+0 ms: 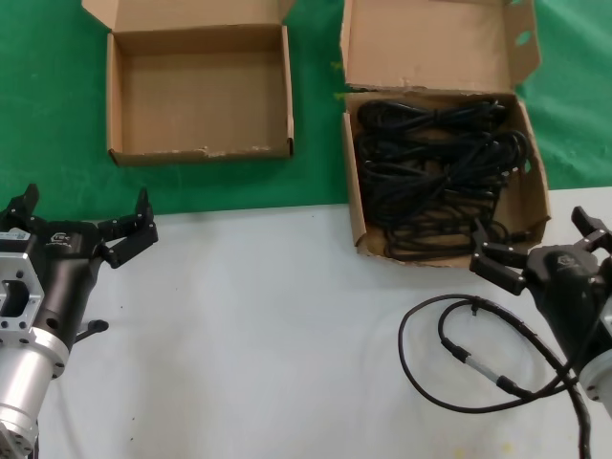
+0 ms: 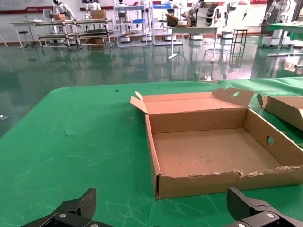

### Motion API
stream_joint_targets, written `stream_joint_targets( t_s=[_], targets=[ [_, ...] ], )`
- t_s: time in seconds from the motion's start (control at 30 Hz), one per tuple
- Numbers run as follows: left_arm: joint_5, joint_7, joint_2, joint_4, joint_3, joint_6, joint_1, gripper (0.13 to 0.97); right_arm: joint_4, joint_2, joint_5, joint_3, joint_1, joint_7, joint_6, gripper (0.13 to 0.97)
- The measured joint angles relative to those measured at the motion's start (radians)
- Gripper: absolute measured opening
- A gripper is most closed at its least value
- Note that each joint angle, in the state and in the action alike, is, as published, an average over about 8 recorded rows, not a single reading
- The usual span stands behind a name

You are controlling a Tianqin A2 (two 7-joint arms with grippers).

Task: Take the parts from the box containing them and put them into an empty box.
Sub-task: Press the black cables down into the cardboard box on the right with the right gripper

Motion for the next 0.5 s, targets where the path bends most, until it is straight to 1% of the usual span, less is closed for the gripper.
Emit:
stream_joint_targets(
  t_s=[0.5],
  targets=[
    [0.000, 0.000, 0.000, 0.000, 0.000, 0.000, 0.000, 0.966, 0.000, 0.000, 0.000, 0.000, 0.000, 0.000, 0.000, 0.966]
  ],
)
